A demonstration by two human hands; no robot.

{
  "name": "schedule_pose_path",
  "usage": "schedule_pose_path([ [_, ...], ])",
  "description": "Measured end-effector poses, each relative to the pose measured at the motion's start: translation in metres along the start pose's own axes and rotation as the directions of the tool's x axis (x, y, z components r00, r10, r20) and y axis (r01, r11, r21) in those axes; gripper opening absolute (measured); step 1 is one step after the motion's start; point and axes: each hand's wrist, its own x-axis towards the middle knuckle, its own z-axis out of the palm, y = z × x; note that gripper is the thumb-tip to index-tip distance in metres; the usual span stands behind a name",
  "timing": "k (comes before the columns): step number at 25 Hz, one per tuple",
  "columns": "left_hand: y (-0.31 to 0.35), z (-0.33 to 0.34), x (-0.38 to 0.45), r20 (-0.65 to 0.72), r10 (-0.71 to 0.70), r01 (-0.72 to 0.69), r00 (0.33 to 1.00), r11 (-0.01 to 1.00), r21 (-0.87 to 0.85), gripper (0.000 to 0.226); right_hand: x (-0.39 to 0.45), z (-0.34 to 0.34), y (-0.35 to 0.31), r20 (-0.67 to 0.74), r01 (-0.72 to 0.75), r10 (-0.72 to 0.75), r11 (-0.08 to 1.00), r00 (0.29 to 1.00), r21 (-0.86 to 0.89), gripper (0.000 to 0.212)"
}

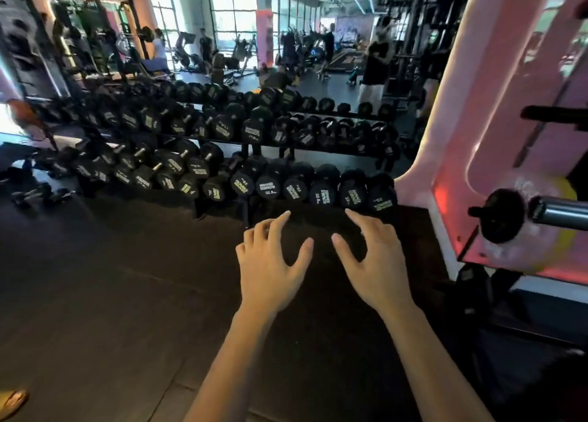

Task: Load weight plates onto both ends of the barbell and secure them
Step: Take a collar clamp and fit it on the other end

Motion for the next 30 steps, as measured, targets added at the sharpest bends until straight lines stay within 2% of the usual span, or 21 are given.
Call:
schedule_pose_path([
  [5, -0.002, 0.106, 0.090, 0.090, 0.106, -0.097, 0.990, 0.991, -0.095, 0.064, 0.076, 0.035, 0.085, -0.079, -0.112, 0.112, 0.994, 0.991, -0.002, 0.052],
  [7, 0.003, 0.146, 0.127, 0.117, 0.149, -0.138, 0.982, 0.985, -0.100, 0.065, 0.115, 0.048, 0.117, -0.098, -0.115, 0.112, 0.993, 0.989, -0.031, 0.051],
  [14, 0.016, 0.237, 0.305, 0.047, 0.199, -0.195, 0.979, 0.979, -0.064, 0.066, 0.276, 0.076, 0.216, -0.110, -0.113, 0.099, 0.985, 0.989, -0.127, 0.050],
  [19, 0.009, 0.323, 0.380, 0.128, 0.259, -0.246, 0.957, 0.963, -0.112, 0.067, 0.342, 0.120, 0.279, -0.150, -0.184, 0.158, 0.967, 0.976, -0.178, 0.049],
  [25, 0.027, 0.432, 0.492, 0.191, 0.419, -0.363, 0.888, 0.892, -0.269, 0.067, 0.421, 0.136, 0.346, -0.347, -0.366, 0.263, 0.889, 0.900, -0.275, 0.046],
  [30, 0.082, 0.517, 0.560, 0.220, 0.585, -0.454, 0.781, 0.772, -0.445, 0.065, 0.463, 0.110, 0.398, -0.535, -0.538, 0.304, 0.761, 0.789, -0.361, 0.046],
])
